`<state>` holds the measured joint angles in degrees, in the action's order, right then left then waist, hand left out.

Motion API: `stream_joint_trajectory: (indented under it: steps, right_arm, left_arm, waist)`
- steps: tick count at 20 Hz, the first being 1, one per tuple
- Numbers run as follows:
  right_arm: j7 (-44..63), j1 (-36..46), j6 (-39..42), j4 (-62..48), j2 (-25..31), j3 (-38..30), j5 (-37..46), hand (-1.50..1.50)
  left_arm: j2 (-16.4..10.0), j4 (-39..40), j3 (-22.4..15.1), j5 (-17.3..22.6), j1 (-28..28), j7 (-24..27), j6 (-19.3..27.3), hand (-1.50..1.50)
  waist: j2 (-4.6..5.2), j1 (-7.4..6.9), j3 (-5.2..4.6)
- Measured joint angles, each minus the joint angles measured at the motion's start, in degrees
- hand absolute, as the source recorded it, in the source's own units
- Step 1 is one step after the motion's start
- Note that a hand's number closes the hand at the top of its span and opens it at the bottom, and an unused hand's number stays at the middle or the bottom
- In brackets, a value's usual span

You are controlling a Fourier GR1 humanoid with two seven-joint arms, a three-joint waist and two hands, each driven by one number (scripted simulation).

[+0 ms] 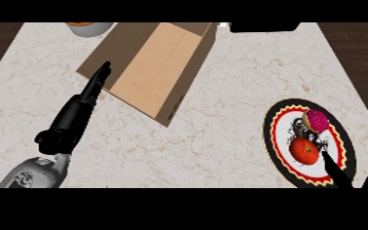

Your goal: Pick the tomato from the plate and place it in the cardboard box

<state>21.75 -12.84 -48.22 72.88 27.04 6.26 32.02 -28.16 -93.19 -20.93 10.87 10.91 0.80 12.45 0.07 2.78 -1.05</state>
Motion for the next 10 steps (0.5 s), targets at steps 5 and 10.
stream_joint_trajectory:
  steps: [5,10]
  right_arm:
    - [11.94,-2.02,4.56,6.49,-2.11,4.17,6.79,-1.5]
    - [25.98,-1.68,13.72,16.25,-3.99,7.84,12.36,-1.5]
  left_arm:
    - [0.42,0.07,-0.36,0.25,0.76,-1.01,-0.81,0.0]
    - [1.04,0.61,-0.7,0.1,1.55,-1.97,-1.22,0.0]
  waist:
    - [-0.09,-0.84,0.04]
    - [-0.2,-1.49,0.27]
